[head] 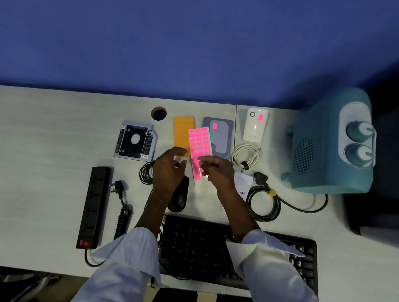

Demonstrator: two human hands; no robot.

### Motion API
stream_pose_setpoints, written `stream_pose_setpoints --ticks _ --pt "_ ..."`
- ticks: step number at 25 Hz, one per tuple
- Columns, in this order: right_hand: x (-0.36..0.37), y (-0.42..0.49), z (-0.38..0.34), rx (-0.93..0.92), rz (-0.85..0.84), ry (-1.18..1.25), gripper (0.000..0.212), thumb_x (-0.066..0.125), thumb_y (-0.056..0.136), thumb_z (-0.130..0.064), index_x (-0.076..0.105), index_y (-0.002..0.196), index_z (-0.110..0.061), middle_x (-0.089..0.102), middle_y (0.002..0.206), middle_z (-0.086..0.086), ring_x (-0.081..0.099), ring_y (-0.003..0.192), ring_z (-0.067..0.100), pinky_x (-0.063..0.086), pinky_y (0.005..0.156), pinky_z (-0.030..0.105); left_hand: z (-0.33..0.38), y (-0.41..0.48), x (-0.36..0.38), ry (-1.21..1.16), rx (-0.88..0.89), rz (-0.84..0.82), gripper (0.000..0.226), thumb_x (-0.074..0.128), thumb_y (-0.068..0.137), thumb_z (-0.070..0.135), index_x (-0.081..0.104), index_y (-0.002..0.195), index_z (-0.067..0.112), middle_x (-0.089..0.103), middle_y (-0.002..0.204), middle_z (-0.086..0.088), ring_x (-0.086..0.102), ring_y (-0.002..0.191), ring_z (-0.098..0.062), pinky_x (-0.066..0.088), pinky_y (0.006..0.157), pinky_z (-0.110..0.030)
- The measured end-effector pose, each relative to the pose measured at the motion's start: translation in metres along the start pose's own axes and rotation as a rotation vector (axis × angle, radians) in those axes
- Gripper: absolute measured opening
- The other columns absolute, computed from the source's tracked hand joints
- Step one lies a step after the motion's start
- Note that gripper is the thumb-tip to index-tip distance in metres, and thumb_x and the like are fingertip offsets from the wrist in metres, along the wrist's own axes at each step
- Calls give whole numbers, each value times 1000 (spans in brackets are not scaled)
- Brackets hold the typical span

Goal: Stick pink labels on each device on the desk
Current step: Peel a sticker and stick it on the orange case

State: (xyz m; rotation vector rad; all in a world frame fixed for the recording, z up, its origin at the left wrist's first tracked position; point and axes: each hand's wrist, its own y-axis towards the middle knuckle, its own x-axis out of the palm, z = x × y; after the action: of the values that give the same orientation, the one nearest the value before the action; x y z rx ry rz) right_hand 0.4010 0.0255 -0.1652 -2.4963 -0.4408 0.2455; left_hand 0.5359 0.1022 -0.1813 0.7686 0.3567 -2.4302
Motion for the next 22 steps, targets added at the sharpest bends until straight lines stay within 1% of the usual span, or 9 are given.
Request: stream_pose_setpoints --ticks 2,4,6,8,9,12,15,19,22 --pt "3 9 -3 -12 26 1 19 69 85 2 75 103 1 74 91 16 61 50 3 44 48 11 -7 14 5 107 -13 44 44 69 79 3 61 121 13 64 118 -7 66 92 -24 56 82 -38" --pt "7 16 -6 -32 39 -7 18 70 84 2 76 101 0 75 92 15 64 56 9 48 52 14 -18 27 12 236 3 25 59 69 74 7 55 130 7 59 125 -18 59 109 -36 51 92 -43" --pt "10 24 -8 -59 40 -22 17 70 83 2 76 99 -2 75 89 14 64 60 16 52 58 20 -22 38 20 275 -19 -18 69 70 71 20 50 136 4 54 129 -24 54 116 -41 48 93 -46" --pt "13 31 -10 -79 41 -53 16 70 83 1 77 97 -4 75 90 15 65 64 19 52 62 24 -22 43 25 300 -25 -34 79 73 70 35 48 139 5 51 133 -25 53 116 -43 48 92 -47" --pt "14 35 -11 -78 41 -63 16 70 84 0 76 98 -4 75 89 15 65 64 19 51 60 22 -22 46 28 329 -21 -36 83 76 70 39 47 140 6 50 135 -24 53 116 -43 48 91 -47" --pt "14 43 -17 -68 39 -54 14 68 85 1 76 96 -3 72 82 13 63 56 16 47 52 14 -21 53 33 404 -15 -26 93 84 64 41 45 142 7 48 137 -24 52 116 -43 48 89 -50" --pt "12 48 -20 -68 42 -44 14 67 86 1 76 95 -4 72 80 9 63 56 14 47 52 14 -20 59 35 440 -8 -28 101 85 59 45 42 143 9 47 137 -22 50 117 -42 50 87 -50" --pt "11 52 -17 -78 50 -38 14 68 86 0 76 97 -3 73 81 10 65 59 15 47 53 13 -10 67 36 391 -84 -12 94 82 66 45 41 144 12 46 132 -21 50 114 -41 51 81 -46" --pt "13 54 -17 -89 56 -39 13 70 85 -2 76 96 -4 73 81 11 66 60 17 49 57 17 -1 73 38 476 -157 -1 89 75 74 49 37 145 12 46 131 -20 52 113 -41 52 77 -46"
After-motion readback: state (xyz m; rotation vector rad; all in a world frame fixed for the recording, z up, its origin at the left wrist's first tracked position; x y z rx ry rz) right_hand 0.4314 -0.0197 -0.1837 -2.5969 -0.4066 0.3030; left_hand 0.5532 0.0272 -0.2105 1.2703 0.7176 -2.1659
